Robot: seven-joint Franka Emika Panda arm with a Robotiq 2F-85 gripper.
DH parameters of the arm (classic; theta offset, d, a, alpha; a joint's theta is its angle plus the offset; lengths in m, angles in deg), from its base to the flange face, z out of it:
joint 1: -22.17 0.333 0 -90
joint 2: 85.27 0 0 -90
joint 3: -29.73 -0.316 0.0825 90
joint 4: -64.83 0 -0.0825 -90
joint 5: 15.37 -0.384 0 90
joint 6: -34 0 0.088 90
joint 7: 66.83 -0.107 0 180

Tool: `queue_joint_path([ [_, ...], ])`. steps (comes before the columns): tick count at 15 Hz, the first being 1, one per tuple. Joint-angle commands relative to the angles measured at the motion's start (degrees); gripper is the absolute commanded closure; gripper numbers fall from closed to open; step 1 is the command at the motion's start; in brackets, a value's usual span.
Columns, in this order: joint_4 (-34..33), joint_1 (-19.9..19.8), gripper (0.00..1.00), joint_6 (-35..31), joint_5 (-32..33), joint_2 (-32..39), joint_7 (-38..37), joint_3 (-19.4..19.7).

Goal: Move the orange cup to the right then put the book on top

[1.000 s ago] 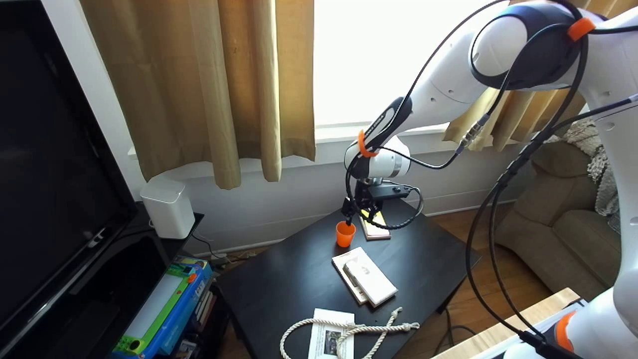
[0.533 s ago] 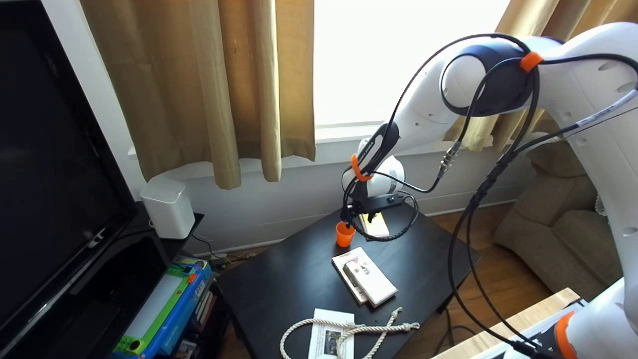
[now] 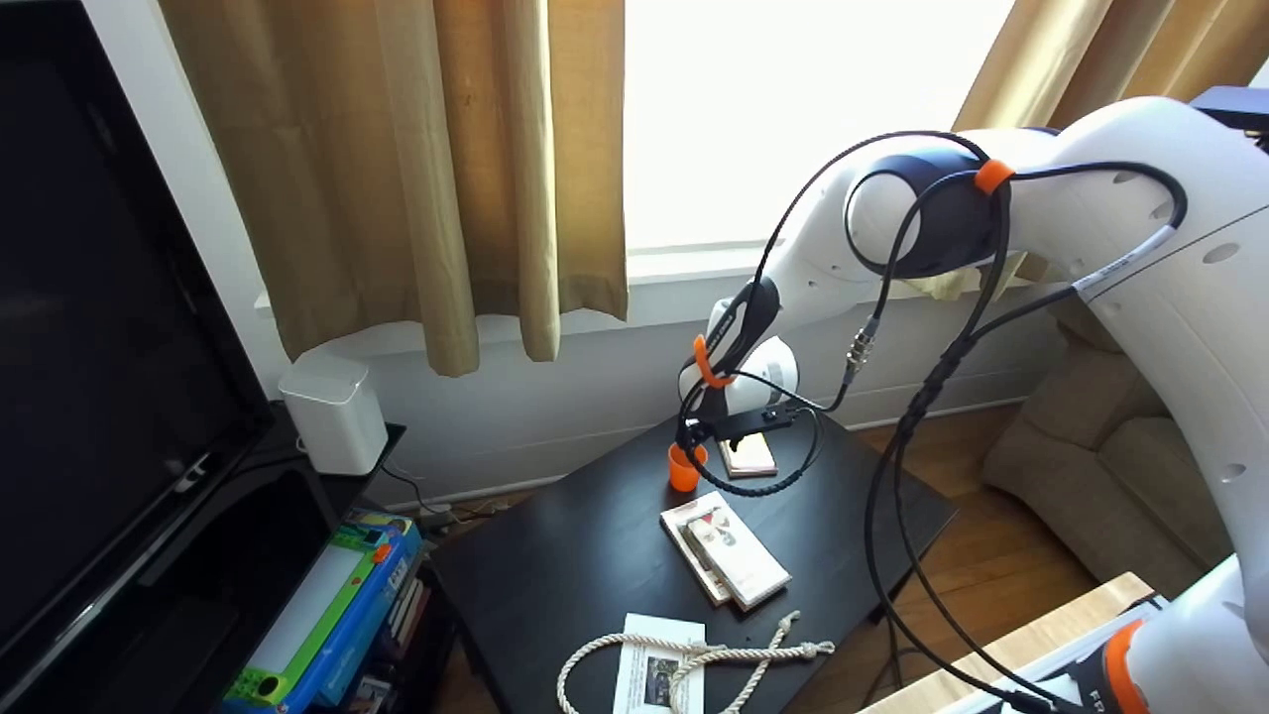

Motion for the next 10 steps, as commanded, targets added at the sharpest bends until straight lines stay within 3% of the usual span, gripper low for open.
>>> queue_joint_path([
  [1, -3.3, 0.3, 0.0, -3.4, 0.0, 3.7, -3.1, 0.6],
  [8, -7.0, -0.4, 0.0, -3.6, -0.6, 7.1, -5.0, -0.3],
  [9, -7.3, -0.3, 0.25, -3.5, -0.6, 7.5, -5.2, -0.2],
  [10, -7.4, -0.2, 0.26, -3.3, -0.6, 7.6, -5.4, 0.0],
])
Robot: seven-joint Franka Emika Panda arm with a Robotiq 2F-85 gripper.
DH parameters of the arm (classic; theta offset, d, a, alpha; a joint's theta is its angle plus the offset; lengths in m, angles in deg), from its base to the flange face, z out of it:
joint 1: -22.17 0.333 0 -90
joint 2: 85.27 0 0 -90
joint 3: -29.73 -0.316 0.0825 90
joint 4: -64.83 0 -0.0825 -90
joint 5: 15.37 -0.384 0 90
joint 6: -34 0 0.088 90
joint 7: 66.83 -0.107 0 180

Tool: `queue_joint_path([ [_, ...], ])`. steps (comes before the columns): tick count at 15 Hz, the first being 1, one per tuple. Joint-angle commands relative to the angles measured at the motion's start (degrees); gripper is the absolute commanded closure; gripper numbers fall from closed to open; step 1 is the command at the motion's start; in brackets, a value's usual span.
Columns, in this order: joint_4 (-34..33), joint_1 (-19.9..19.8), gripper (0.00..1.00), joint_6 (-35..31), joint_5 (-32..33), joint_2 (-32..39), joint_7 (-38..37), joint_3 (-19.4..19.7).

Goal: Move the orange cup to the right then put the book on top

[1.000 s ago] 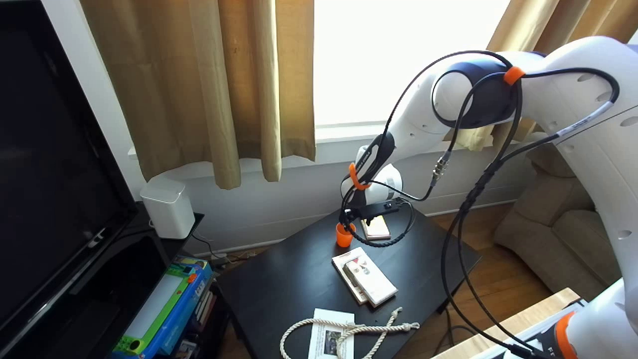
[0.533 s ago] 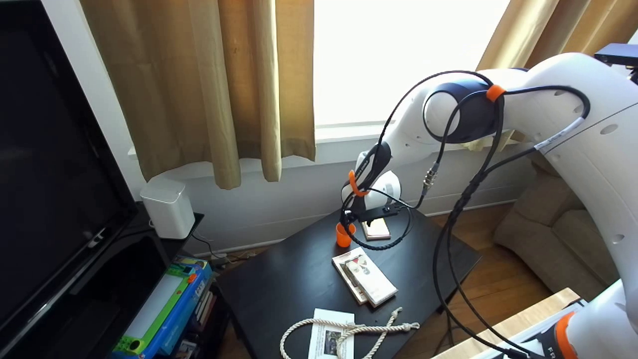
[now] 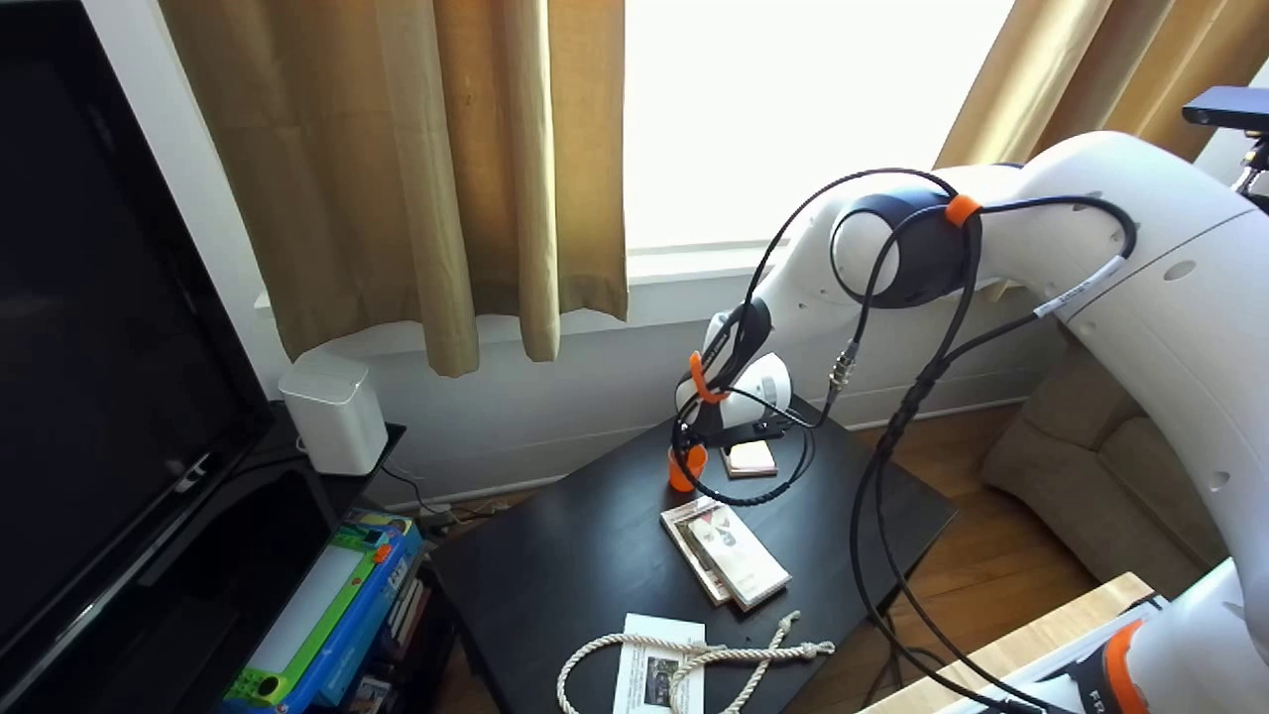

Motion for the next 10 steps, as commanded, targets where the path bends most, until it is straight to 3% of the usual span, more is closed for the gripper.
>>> queue_joint_path([
  [1, -2.1, -0.4, 0.32, 0.0, -0.3, 2.2, -1.2, -0.2],
  [7, -2.6, -1.2, 0.81, 0.3, -0.6, 2.9, -1.5, -0.6],
  [10, -2.6, -2.3, 1.0, 0.2, -1.0, 2.8, -1.2, -1.5],
])
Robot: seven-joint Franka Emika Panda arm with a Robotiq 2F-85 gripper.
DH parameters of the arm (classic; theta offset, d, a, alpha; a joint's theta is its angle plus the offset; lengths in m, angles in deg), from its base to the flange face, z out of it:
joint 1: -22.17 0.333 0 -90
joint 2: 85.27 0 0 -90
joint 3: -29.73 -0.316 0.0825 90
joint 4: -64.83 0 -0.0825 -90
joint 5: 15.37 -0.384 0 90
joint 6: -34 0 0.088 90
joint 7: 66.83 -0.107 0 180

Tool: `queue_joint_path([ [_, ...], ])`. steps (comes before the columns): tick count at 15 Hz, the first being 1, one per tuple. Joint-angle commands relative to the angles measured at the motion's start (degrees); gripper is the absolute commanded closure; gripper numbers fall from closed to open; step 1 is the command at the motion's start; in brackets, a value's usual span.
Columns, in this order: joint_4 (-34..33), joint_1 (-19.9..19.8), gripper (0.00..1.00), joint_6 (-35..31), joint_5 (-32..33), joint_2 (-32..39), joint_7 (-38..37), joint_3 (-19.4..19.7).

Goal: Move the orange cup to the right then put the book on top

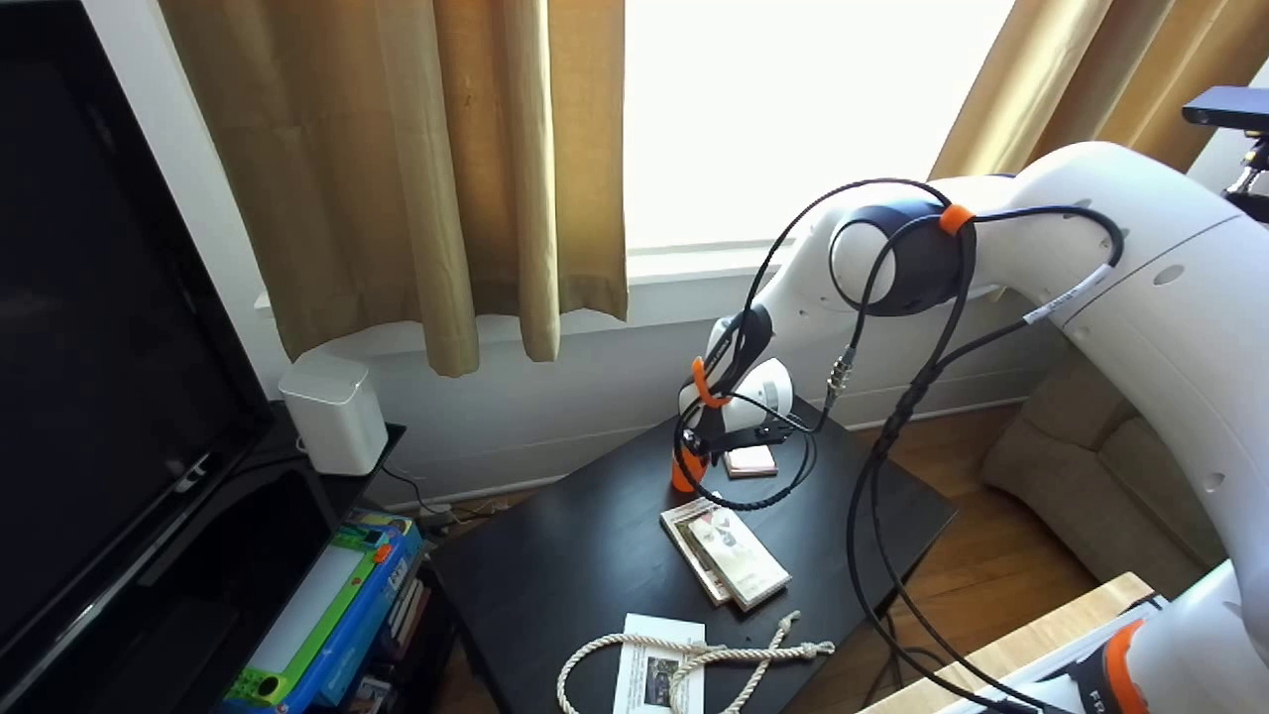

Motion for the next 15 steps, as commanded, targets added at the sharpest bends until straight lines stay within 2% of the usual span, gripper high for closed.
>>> queue_joint_path([
  [1, -1.0, -1.7, 1.0, 0.5, -1.0, 1.0, -0.3, -1.5],
  [3, 0.1, -2.2, 1.0, 0.5, -1.1, 0.0, -0.1, -1.8],
  [5, 1.8, -1.5, 0.99, 0.5, -0.3, -1.2, 0.1, -0.4],
  [9, 7.5, -2.0, 0.99, 0.7, -0.1, -4.6, 0.7, -0.1],
  [12, 11.5, -1.2, 0.99, 0.5, 0.0, -6.4, -0.2, 1.9],
  [13, 12.7, 0.5, 0.99, -0.3, 0.1, -6.7, -1.8, 4.2],
  [14, 13.4, -0.4, 0.99, -0.7, -0.1, -6.8, -1.4, 3.9],
  [15, 13.9, 0.2, 0.99, -1.3, -0.2, -6.6, -2.1, 5.1],
])
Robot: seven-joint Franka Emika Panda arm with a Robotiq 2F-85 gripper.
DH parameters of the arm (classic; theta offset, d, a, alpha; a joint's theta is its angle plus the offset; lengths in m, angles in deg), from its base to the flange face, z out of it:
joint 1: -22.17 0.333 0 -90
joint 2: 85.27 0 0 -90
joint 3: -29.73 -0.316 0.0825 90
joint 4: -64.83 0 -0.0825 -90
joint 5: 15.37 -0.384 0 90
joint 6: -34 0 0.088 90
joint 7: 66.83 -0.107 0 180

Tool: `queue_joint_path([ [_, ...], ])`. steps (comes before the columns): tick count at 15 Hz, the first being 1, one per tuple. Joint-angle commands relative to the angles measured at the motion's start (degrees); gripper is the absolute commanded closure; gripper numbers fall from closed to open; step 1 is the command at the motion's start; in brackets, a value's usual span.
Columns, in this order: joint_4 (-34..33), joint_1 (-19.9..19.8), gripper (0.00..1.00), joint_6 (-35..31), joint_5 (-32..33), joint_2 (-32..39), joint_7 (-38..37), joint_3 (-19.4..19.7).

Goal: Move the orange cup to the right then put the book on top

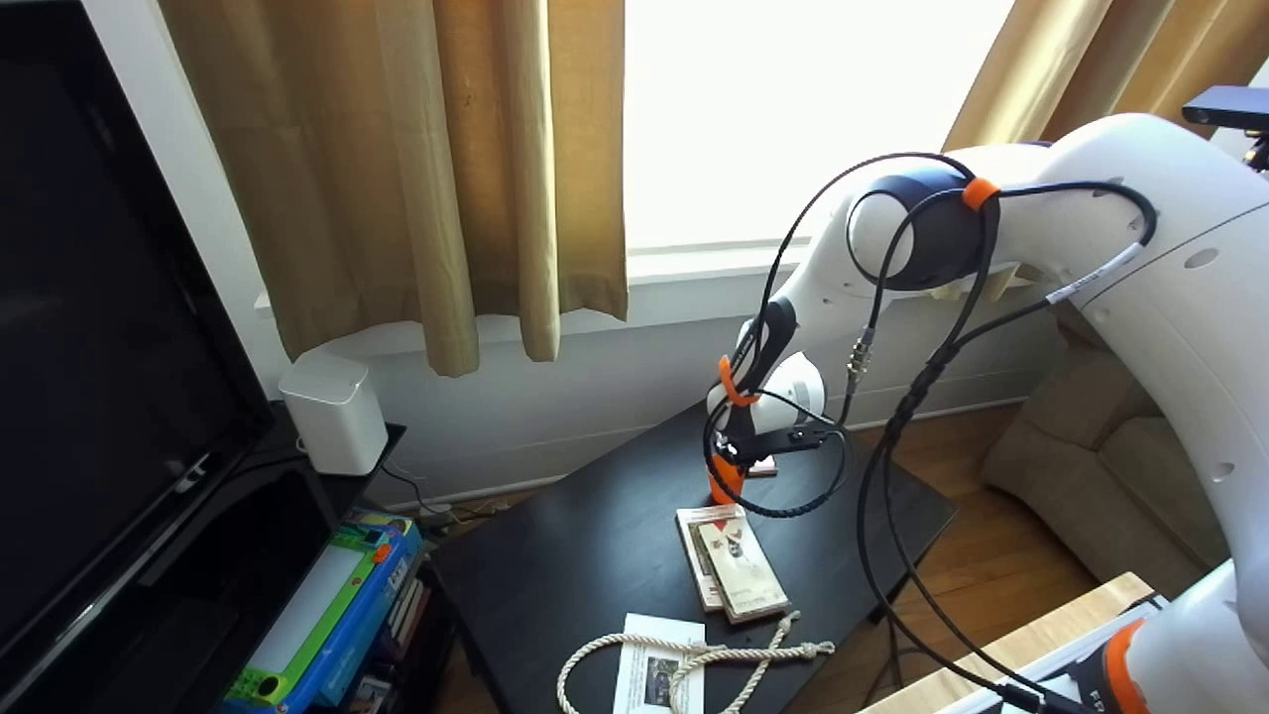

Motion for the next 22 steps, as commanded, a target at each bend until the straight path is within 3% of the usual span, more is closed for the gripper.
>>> queue_joint_path([
  [1, 4.8, 1.2, 0.99, -2.3, -0.4, -1.6, -2.9, 2.9],
  [5, 5.0, 0.7, 0.99, -4.7, -1.6, -0.6, -5.5, 3.8],
  [14, 5.2, -1.0, 0.99, 4.2, 0.9, -2.2, 0.1, 1.2],
  [17, 5.4, 1.2, 0.99, 5.6, 2.0, -2.3, -0.8, 3.5],
  [22, 7.8, 1.6, 0.99, 0.1, 1.6, -3.5, -2.1, 5.9],
])
